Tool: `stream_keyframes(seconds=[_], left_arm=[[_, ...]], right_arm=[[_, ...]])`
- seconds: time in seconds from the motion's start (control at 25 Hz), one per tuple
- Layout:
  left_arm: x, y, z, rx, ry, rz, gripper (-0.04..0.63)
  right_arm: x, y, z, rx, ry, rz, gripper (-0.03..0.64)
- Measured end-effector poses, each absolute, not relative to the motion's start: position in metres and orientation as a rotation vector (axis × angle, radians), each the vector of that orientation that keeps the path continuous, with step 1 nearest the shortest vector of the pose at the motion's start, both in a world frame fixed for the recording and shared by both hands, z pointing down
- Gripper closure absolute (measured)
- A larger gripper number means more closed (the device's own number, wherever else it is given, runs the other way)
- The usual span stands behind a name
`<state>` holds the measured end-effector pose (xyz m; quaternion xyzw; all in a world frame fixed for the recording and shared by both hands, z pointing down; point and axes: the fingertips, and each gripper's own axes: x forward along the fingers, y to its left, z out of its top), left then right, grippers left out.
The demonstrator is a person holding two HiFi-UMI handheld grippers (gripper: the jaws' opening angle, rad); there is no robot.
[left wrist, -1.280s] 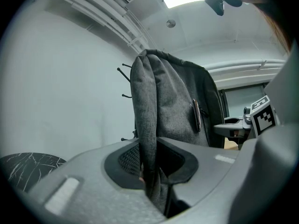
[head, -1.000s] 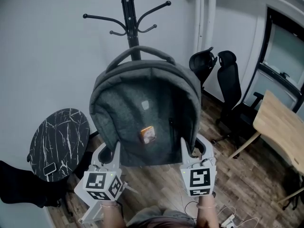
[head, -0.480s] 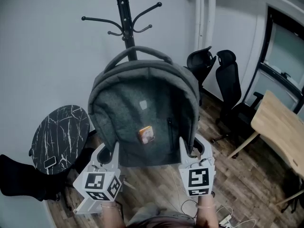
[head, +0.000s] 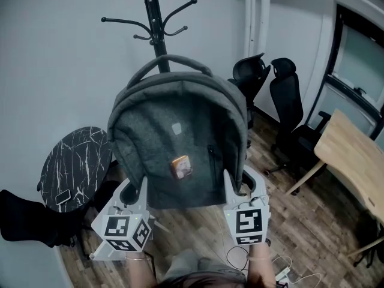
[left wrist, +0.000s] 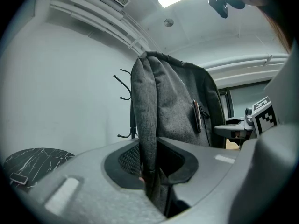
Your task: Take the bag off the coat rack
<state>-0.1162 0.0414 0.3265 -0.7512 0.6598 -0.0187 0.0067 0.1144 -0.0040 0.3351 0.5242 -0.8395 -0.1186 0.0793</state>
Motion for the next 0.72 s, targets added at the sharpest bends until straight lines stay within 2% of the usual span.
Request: stream_keyframes(seconds=[0.72], left_arm=[[-0.105,0.075,0.33,-2.32,2.1,-0.073,0.52]], right_arm=[[0.124,0.022,0.343,1.544,-2.543,-0.332,0.518]])
